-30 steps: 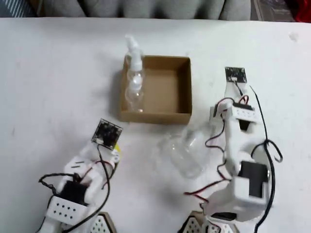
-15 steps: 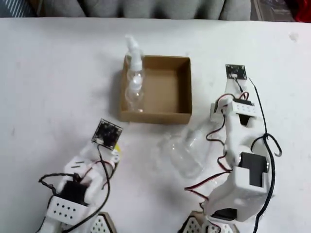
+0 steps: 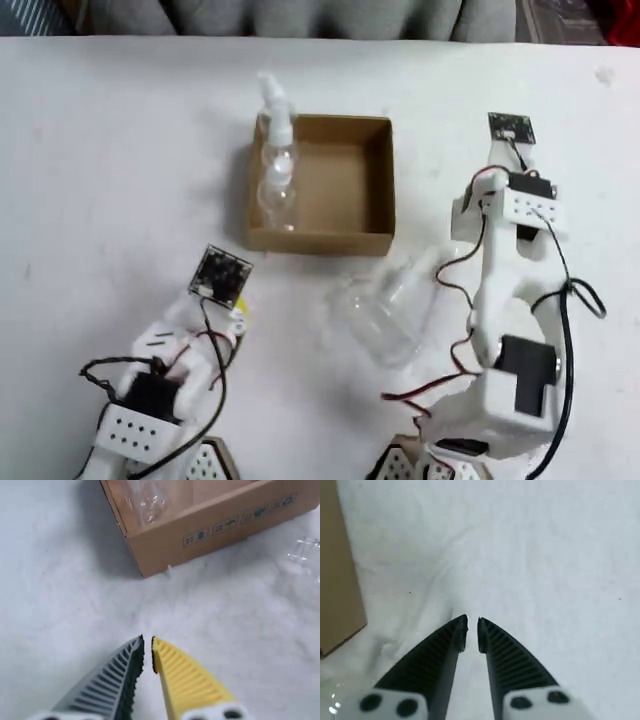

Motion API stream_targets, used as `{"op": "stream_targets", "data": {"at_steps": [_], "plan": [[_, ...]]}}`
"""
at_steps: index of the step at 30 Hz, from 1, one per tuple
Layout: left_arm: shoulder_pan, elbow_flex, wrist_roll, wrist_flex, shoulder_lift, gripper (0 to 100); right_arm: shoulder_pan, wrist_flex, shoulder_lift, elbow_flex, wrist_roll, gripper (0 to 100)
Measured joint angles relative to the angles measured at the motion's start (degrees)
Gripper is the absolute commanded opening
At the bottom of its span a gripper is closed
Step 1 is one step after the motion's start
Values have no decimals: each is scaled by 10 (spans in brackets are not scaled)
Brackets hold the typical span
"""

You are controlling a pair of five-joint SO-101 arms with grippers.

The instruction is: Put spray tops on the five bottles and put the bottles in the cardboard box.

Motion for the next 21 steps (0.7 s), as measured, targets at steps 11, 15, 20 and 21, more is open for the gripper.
{"op": "stream_targets", "data": {"at_steps": [11,15,20,21], "plan": [[0,0,-2,0,0,21,0,153,-138,0,0,16],[0,0,-2,0,0,21,0,184,-165,0,0,17],[0,0,-2,0,0,21,-2,184,-167,0,0,18],[0,0,-2,0,0,21,-6,183,-165,0,0,19]]}}
